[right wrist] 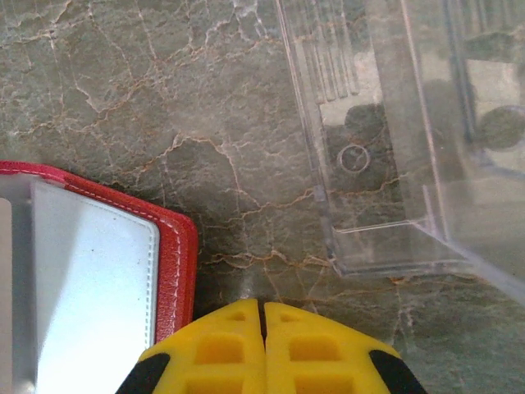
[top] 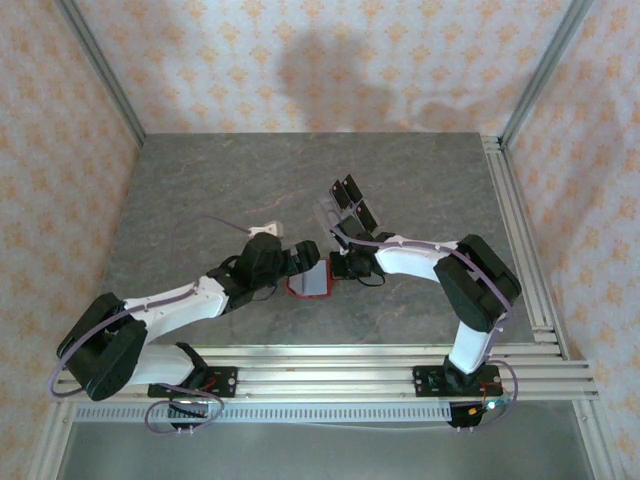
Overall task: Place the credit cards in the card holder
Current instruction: Close the card holder at the center of the table.
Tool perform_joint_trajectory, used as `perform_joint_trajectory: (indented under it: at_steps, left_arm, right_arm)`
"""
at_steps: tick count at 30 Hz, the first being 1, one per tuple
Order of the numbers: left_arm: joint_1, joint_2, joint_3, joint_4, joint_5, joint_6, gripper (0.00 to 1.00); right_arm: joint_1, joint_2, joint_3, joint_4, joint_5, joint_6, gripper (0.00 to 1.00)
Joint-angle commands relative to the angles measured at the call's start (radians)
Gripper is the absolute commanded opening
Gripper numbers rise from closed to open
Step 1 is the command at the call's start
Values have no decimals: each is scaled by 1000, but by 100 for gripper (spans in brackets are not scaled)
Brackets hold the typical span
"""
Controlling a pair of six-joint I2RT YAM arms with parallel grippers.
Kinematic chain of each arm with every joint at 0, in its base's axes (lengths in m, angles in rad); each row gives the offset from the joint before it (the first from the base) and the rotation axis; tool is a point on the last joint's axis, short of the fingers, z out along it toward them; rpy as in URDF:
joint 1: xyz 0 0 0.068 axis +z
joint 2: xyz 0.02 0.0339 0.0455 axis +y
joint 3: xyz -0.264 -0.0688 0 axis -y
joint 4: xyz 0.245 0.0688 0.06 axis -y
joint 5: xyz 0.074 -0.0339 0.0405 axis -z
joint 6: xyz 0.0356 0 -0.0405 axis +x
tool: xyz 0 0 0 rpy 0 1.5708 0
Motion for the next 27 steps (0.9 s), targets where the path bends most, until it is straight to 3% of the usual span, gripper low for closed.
perform_joint_trajectory:
  at_steps: [1,9,15,27]
  left_arm:
    - [-39,57,47,62,-23,-27,100]
    - [-100,184,55,131,-57,-63,100]
    - [-115,227,51,147,-85,-78,100]
    - [-121,223,60,121,-90,-68,100]
  right_arm:
    - [-2,18,4,-2,-1,-6,0]
    - [-12,-32,-18,-5,-1,10,0]
    - [-20,-71,-42,-3,6,24,12]
    - [-31,-156,-57,-25,24,33,22]
